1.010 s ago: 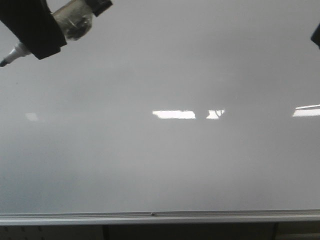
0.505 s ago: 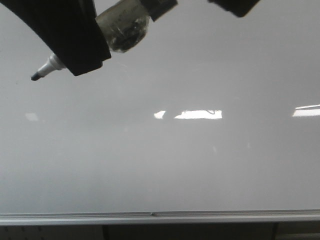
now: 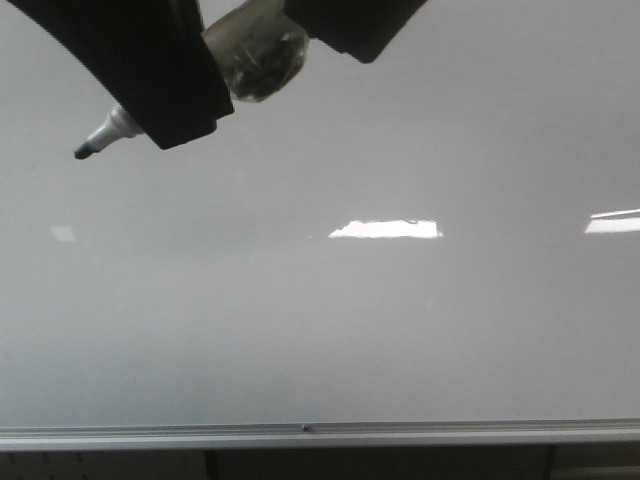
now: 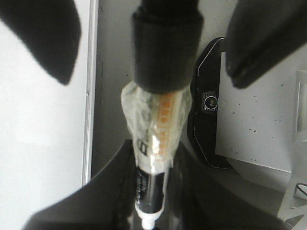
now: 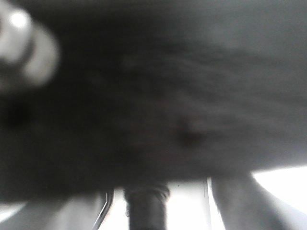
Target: Write number 2 on whiteboard
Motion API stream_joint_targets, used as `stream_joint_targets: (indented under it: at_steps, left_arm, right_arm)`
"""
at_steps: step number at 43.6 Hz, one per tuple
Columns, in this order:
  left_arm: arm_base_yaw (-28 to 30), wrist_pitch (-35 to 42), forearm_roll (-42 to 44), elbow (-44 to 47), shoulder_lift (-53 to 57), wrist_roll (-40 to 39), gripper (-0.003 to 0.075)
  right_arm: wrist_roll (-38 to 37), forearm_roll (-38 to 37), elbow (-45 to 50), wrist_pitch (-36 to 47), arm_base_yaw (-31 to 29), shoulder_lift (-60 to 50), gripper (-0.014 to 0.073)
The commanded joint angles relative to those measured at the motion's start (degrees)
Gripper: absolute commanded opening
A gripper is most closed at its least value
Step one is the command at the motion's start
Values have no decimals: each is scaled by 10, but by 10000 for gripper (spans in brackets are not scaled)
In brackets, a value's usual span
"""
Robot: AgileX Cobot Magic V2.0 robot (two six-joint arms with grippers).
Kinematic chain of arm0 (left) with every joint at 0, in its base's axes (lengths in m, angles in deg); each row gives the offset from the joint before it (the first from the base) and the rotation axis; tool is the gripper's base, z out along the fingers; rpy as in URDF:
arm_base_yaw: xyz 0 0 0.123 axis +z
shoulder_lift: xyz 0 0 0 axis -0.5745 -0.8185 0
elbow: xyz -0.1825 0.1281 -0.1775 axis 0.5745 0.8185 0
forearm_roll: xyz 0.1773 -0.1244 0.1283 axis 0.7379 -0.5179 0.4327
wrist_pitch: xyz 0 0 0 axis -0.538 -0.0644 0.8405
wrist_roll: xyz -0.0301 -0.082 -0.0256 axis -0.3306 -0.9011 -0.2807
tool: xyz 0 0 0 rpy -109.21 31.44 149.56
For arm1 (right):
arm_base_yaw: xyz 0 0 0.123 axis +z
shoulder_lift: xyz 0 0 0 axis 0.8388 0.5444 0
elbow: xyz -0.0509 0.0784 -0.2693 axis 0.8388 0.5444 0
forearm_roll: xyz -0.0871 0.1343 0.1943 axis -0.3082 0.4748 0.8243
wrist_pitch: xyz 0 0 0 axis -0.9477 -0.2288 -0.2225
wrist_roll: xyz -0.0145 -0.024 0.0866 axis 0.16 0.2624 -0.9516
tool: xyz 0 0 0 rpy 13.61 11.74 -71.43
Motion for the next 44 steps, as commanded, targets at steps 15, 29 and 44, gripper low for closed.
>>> stream_joint_targets:
  at_steps: [15,29,44]
  left_arm:
    - [-4,18,-13,-18,21,1,41]
    - [0,29,-4,-18,22,-18,455]
    - [90,22,4,-13,98,-115,502]
  right_arm:
    - [8,30,-20,21,0,-14,72]
    - [8,29,-20,14,0,-14,27]
    - [-94,-67,-20,-18,-14,-43,27]
